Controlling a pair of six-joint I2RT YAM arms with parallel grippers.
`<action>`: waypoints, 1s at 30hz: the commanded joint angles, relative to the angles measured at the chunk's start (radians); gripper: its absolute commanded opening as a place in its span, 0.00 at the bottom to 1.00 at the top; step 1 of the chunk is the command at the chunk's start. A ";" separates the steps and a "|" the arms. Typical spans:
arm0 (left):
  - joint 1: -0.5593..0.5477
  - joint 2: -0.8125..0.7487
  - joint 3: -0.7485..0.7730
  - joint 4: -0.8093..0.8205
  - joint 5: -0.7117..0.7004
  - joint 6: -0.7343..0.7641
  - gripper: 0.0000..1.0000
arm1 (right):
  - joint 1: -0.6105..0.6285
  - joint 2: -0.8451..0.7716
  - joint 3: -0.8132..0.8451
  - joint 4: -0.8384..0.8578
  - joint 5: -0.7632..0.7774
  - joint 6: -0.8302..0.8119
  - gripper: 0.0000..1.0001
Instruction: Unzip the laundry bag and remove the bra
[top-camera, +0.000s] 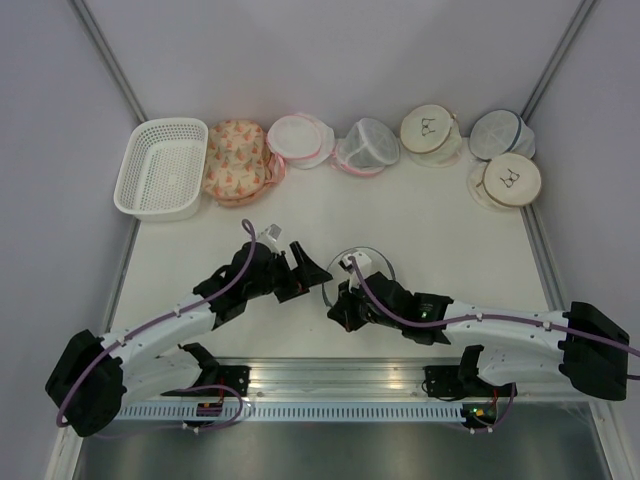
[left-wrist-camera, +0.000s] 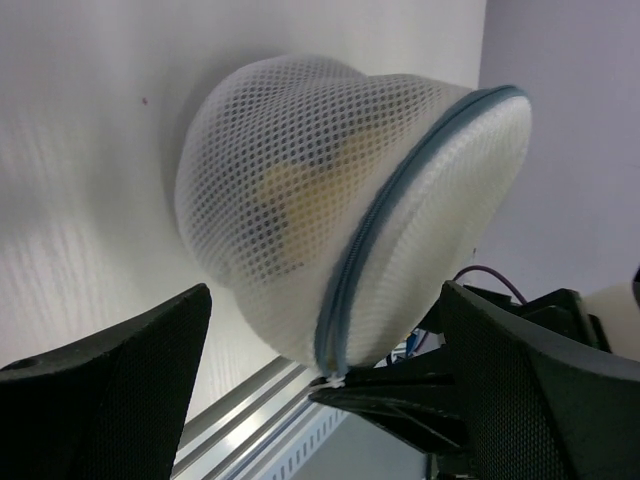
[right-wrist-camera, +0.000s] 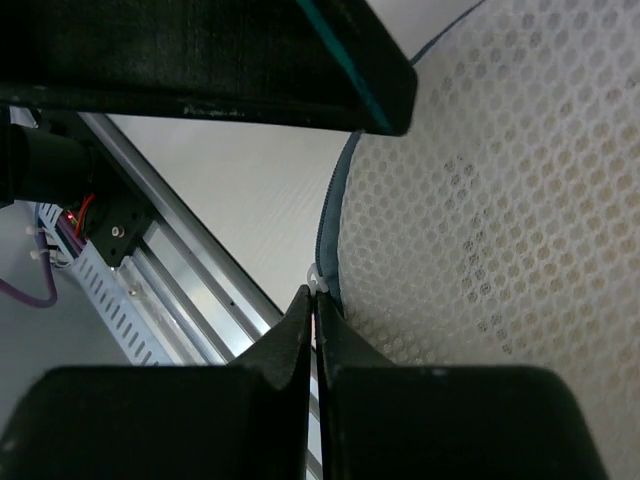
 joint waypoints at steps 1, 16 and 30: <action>-0.014 0.009 -0.009 0.128 0.048 -0.063 0.98 | 0.000 0.025 0.051 0.097 -0.089 -0.023 0.00; -0.031 0.089 -0.047 0.240 0.109 -0.066 0.02 | 0.000 -0.070 0.046 -0.059 -0.039 -0.026 0.00; -0.031 0.038 -0.055 0.172 0.048 -0.060 0.02 | 0.000 -0.127 0.144 -0.602 0.221 0.028 0.00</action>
